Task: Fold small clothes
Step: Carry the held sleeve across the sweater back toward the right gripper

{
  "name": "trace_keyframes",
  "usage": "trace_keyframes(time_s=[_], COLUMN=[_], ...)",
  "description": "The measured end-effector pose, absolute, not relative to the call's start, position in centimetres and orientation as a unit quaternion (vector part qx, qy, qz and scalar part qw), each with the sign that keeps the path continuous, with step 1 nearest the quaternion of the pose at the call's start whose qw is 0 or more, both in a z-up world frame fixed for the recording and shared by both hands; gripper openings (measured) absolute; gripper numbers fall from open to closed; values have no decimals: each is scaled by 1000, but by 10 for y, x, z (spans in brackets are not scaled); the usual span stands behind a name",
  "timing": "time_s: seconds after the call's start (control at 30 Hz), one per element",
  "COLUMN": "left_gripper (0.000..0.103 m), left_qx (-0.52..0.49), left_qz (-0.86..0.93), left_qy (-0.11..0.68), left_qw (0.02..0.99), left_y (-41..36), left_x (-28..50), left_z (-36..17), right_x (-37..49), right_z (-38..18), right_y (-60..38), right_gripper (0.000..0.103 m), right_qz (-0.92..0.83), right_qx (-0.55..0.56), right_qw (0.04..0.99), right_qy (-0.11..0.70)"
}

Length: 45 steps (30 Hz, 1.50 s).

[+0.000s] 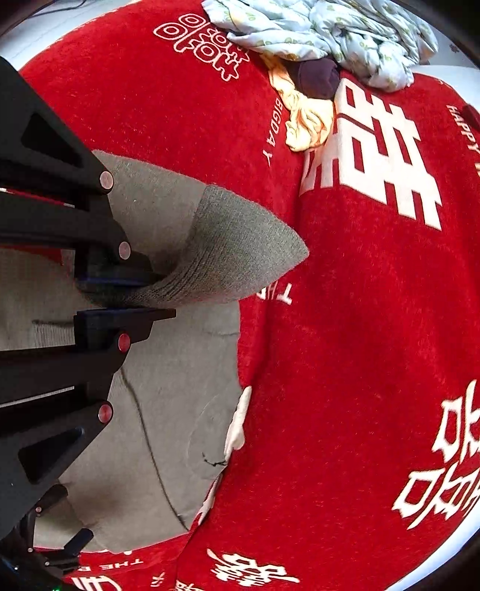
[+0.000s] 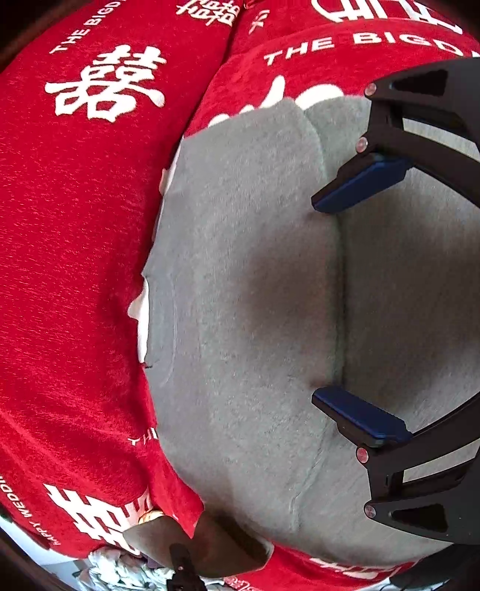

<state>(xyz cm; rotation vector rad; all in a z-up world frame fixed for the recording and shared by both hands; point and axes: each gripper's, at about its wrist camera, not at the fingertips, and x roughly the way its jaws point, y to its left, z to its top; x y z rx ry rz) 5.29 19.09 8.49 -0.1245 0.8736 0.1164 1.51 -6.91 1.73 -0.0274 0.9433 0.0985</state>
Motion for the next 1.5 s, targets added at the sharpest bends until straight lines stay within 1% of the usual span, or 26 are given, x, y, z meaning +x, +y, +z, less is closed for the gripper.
trace_keyframes(time_s=[0.47, 0.8, 1.1, 1.5], left_gripper=[10, 10, 10, 10], left_qx=[-22, 15, 33, 72], left_qz=[38, 25, -3, -40], left_qy=[426, 426, 428, 436], left_qw=[904, 904, 903, 896], left_y=[129, 67, 12, -41], left_x=[53, 58, 60, 50], left_z=[95, 98, 96, 86], right_x=[-2, -15, -24, -33], right_z=[19, 6, 3, 6], right_y=[-89, -128, -151, -176], right_gripper=[96, 96, 96, 96], right_qz=[32, 24, 22, 13], right_qx=[-22, 12, 17, 34], right_qw=[899, 897, 899, 904], right_qy=[437, 441, 437, 426])
